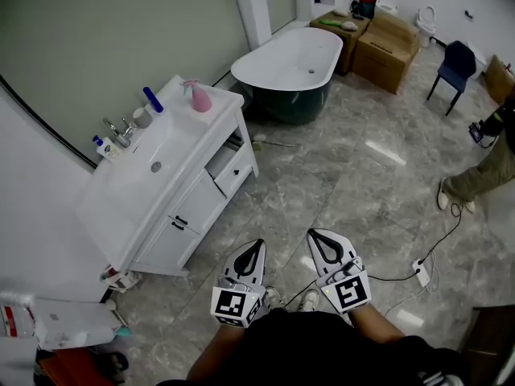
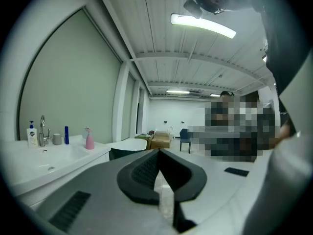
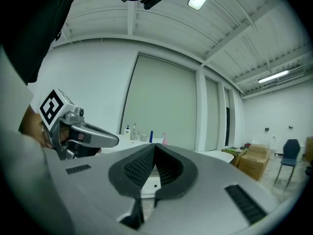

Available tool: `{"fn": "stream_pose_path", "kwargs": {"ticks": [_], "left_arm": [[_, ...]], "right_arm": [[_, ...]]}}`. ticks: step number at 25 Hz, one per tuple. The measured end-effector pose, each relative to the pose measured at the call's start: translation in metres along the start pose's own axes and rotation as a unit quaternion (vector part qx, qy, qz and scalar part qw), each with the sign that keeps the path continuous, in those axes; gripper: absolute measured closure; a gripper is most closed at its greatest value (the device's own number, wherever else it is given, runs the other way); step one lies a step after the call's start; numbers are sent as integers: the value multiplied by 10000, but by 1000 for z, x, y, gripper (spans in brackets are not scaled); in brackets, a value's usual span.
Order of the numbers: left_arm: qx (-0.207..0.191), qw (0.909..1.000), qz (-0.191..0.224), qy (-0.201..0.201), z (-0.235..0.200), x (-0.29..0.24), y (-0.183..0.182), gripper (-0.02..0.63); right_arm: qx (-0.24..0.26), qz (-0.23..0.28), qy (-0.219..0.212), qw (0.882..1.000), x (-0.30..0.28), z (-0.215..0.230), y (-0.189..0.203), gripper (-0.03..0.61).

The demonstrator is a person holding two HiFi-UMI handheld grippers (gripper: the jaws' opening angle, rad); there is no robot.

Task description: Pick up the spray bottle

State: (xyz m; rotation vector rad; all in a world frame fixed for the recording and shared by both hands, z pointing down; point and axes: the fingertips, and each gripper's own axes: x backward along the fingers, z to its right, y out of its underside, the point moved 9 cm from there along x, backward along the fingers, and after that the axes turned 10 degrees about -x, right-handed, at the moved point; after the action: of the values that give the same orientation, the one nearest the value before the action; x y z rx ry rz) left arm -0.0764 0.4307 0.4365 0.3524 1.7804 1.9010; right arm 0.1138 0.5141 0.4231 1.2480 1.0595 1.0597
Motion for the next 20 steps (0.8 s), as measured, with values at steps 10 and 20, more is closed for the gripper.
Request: {"fn": "stream_pose_path", "kwargs": {"ticks": [10,20], "left_arm": [[63,10000,53,6,-33,7,6,618],[83,9999,137,7,-74,19,16,618]], "right_arm": [[-99,52,22,9999,-30,-19,-3,580],[-211,35,123,9997,-69,-45,1,255]]}}
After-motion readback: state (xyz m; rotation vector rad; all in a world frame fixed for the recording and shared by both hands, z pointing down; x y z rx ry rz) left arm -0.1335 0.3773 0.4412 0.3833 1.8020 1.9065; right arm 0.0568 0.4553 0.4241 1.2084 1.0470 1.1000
